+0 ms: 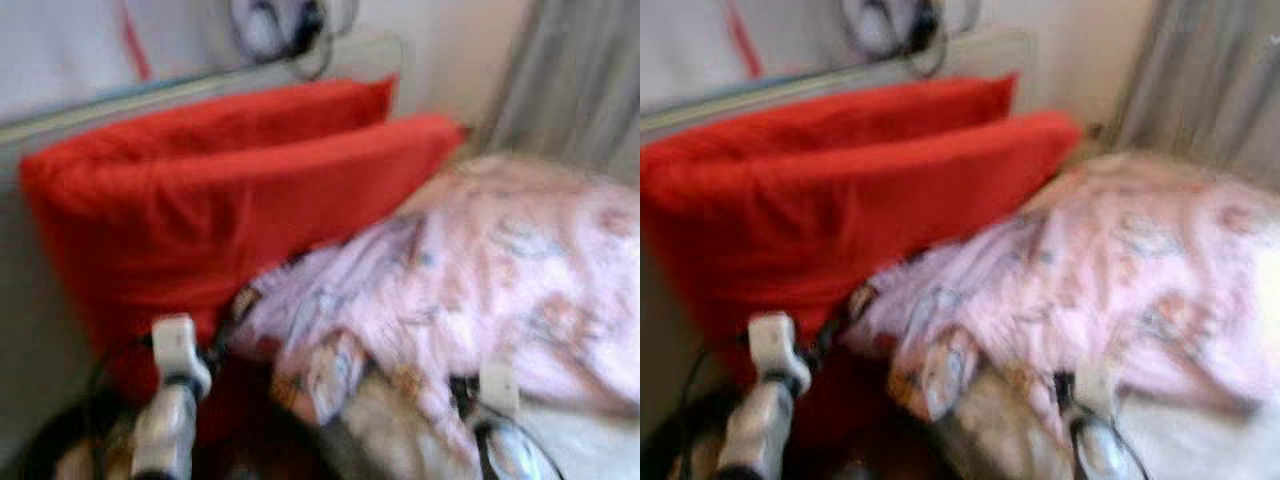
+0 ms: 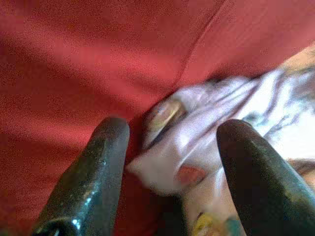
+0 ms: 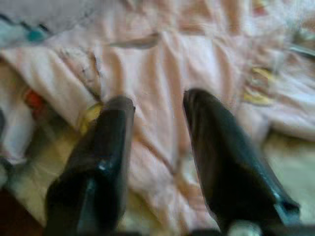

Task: Clean up the room

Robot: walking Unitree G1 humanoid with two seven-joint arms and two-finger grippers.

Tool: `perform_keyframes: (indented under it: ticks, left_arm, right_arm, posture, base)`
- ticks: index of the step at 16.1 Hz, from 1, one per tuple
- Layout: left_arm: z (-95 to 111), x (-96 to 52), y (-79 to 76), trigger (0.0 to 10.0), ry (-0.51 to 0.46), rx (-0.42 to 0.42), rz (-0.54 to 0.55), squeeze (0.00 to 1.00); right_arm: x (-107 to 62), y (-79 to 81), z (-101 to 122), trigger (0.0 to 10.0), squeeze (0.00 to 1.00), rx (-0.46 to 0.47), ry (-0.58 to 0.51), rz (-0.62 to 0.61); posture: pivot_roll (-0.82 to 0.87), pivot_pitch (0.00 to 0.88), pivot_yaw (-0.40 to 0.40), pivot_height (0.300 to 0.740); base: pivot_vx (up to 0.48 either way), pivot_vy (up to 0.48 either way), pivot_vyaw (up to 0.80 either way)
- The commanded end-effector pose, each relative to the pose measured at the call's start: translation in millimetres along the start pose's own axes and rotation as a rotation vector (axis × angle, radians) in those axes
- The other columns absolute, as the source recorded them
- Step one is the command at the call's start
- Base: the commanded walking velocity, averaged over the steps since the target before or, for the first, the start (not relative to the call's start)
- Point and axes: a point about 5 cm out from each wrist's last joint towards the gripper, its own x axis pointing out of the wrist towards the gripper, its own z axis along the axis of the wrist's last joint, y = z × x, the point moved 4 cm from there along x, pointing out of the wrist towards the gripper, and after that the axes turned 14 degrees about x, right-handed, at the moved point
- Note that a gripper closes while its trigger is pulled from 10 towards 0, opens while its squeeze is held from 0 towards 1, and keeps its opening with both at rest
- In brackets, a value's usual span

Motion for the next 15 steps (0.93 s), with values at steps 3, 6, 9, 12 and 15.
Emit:
perform_keyframes:
  ticks: [3, 6, 9, 12, 15]
  left_arm:
    - [-5.3, -1.8, 1.9, 10.0, 0.024, -0.005, 0.000, 0.00]
    - [-6.1, -2.3, 2.6, 10.0, 0.026, -0.008, -0.002, 0.00]
    - [-7.9, -4.3, 4.7, 10.0, 0.028, -0.008, 0.001, 0.00]
    - [-8.2, -5.6, 5.2, 10.0, 0.025, -0.005, -0.001, 0.00]
    - [-8.2, -5.7, 5.5, 10.0, 0.026, 0.004, -0.013, 0.00]
  right_arm:
    - [0.0, 6.0, -2.3, 10.0, 0.00, 0.010, 0.004, 0.018]
    - [0.8, 5.8, -4.1, 10.0, 0.00, 0.008, 0.021, 0.004]
    - [0.7, 9.3, -6.0, 10.0, 0.00, 0.007, 0.030, 0.022]
    - [-1.4, 8.0, -5.9, 10.0, 0.00, 0.022, 0.010, 0.020]
    - [-1.0, 5.6, -6.1, 10.0, 0.00, 0.030, 0.015, 0.003]
  posture:
    - [0.06, 0.000, -0.025, 0.650]
    - [0.07, 0.000, -0.027, 0.650]
    - [0.07, 0.000, -0.033, 0.620]
    - [0.08, 0.000, -0.033, 0.592]
    - [0.08, 0.000, -0.030, 0.592]
  base:
    - [0.000, 0.000, 0.00]
    - [0.000, 0.000, 0.00]
    - [0.000, 0.000, 0.00]
    - [0.000, 0.000, 0.00]
    - [0.000, 0.000, 0.00]
